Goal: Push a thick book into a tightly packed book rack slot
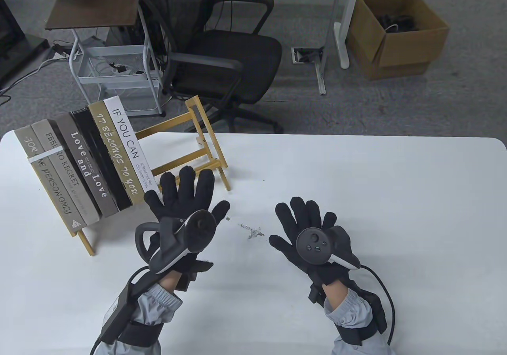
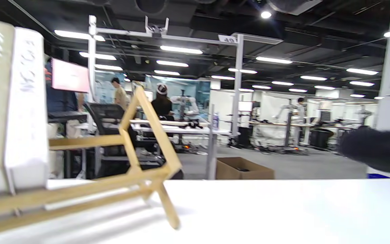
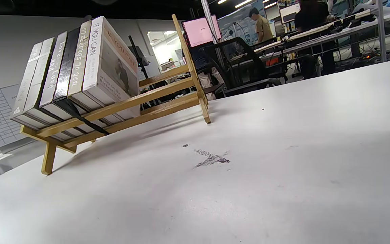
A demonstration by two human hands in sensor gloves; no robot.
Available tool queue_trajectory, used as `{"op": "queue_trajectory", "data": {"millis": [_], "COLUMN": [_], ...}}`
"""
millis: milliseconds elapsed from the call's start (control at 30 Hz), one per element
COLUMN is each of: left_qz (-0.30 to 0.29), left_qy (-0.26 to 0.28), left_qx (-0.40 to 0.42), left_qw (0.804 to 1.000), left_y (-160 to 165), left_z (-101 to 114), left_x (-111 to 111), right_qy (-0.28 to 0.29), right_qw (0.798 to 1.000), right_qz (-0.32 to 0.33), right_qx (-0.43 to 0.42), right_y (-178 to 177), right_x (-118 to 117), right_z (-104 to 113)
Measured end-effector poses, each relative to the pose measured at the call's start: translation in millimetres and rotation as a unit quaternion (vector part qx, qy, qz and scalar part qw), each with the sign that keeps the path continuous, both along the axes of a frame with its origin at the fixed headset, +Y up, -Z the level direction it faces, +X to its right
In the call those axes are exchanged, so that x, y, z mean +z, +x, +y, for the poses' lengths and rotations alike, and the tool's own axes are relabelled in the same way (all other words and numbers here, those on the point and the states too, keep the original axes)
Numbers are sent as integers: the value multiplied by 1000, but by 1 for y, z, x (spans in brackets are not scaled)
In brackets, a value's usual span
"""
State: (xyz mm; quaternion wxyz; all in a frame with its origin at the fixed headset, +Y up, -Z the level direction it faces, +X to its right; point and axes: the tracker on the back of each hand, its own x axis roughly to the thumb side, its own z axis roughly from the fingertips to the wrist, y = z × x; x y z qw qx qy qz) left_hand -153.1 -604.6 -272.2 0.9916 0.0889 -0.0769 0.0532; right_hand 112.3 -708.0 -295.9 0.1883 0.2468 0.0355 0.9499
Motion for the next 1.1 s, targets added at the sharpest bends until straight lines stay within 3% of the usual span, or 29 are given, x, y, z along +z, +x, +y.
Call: {"op": "queue_trajectory", "data": {"millis": [233, 467, 1100], "left_qz": [-71, -100, -104], "left_qy": [-71, -88, -97], "left_qx": [27, 34, 35], "left_qw": [995, 991, 989], "left_y": [12, 19, 16], "left_z": [-42, -67, -79], "left_x": [3, 10, 13], "right_qy": [2, 4, 5], "right_qw": [1000, 1000, 1000], "right_qz": [8, 17, 19], "right_qx": [13, 21, 22], "right_y": [-7, -13, -14], "right_x": [2, 4, 5], "right_z": [-3, -5, -4]}}
